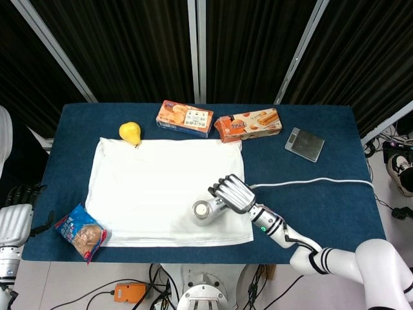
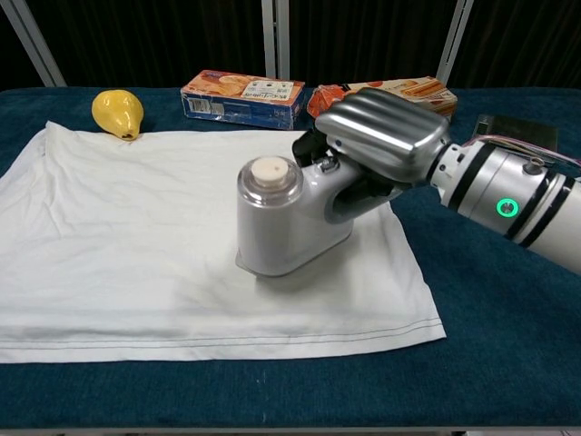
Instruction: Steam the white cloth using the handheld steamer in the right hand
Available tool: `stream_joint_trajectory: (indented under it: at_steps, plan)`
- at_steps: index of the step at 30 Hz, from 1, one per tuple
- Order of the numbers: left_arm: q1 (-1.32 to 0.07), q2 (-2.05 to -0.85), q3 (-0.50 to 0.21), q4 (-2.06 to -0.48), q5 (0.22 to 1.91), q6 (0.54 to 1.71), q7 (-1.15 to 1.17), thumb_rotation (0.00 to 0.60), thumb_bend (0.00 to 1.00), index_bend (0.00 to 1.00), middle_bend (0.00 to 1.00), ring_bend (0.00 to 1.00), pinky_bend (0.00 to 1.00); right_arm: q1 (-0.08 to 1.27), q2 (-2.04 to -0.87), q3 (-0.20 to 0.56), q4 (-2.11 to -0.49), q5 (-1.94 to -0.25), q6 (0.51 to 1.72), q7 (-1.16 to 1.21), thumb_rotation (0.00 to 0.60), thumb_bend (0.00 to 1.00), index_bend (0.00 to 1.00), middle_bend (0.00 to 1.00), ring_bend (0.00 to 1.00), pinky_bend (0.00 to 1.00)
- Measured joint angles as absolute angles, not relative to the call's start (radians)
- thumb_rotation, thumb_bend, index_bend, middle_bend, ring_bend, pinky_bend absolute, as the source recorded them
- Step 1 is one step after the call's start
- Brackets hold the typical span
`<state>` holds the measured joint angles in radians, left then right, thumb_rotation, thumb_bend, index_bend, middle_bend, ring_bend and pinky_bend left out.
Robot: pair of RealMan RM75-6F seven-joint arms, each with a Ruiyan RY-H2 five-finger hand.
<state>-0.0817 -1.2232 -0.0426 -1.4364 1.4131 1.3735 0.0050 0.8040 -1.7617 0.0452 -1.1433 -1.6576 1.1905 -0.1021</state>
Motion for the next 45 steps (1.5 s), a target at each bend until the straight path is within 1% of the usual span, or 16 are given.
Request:
stream_joint_trajectory:
  at_steps: [2,7,11,14,16,18,19,20,22,35,41,45]
  plan:
    - [-0.102,-1.223,-0.037,-1.442,1.433,1.353,0.021,0.443,0.35,0.14,0.10,0.00,0.00,0.816,-1.788,0.071,-1.104,-1.639,1.175,-0.096,0.600,0.89,0.83,0.74,0.73,0.83]
    - [-0.161,-1.228,-0.026,-1.468,1.487,1.302,0.060,0.444,0.35,0.14,0.10,0.00,0.00,0.846,-1.857,0.097,-0.994,-1.610,1.130,-0.090,0.600,0.89,0.83,0.74,0.73,0.83]
    - [-0.197,-1.233,-0.016,-1.482,1.521,1.263,0.081,0.441,0.35,0.14,0.10,0.00,0.00,0.860,-1.900,0.096,-0.905,-1.605,1.108,-0.087,0.600,0.89,0.83,0.74,0.73,0.83]
    - [-0.227,-1.242,-0.006,-1.492,1.540,1.226,0.086,0.439,0.35,0.14,0.10,0.00,0.00,0.854,-1.905,0.080,-0.870,-1.611,1.112,-0.088,0.600,0.89,0.83,0.74,0.73,0.83]
    - [-0.250,-1.250,0.001,-1.497,1.555,1.197,0.088,0.406,0.35,0.14,0.10,0.00,0.00,0.843,-1.898,0.071,-0.863,-1.613,1.118,-0.091,0.600,0.89,0.83,0.74,0.73,0.83]
    - [-0.273,-1.261,0.008,-1.502,1.567,1.167,0.091,0.313,0.36,0.14,0.10,0.00,0.00,0.829,-1.886,0.062,-0.857,-1.614,1.123,-0.095,0.600,0.89,0.83,0.74,0.73,0.83]
    - [-0.283,-1.267,0.010,-1.504,1.572,1.154,0.092,0.288,0.36,0.14,0.10,0.00,0.00,0.822,-1.881,0.059,-0.855,-1.613,1.125,-0.096,0.600,0.89,0.83,0.74,0.73,0.83]
    - [-0.294,-1.273,0.013,-1.506,1.576,1.141,0.092,0.250,0.36,0.14,0.10,0.00,0.00,0.814,-1.874,0.055,-0.851,-1.612,1.128,-0.097,0.600,0.89,0.83,0.74,0.73,0.83]
    - [-0.317,-1.288,0.017,-1.508,1.584,1.113,0.092,0.223,0.36,0.14,0.10,0.00,0.00,0.802,-1.868,0.051,-0.846,-1.608,1.131,-0.095,0.600,0.89,0.83,0.74,0.73,0.83]
    - [-0.419,-1.365,0.028,-1.502,1.602,1.008,0.110,0.218,0.36,0.14,0.10,0.00,0.00,0.726,-1.802,0.054,-0.801,-1.571,1.177,-0.063,0.600,0.89,0.83,0.74,0.73,0.83]
    - [-0.440,-1.388,0.041,-1.495,1.576,0.972,0.118,0.211,0.36,0.14,0.10,0.00,0.00,0.722,-1.779,0.097,-0.844,-1.561,1.239,-0.011,0.600,0.89,0.83,0.74,0.73,0.83]
    - [-0.434,-1.393,0.051,-1.496,1.556,0.977,0.120,0.208,0.36,0.14,0.10,0.00,0.00,0.753,-1.792,0.124,-0.872,-1.561,1.237,-0.012,0.600,0.89,0.83,0.74,0.73,0.83]
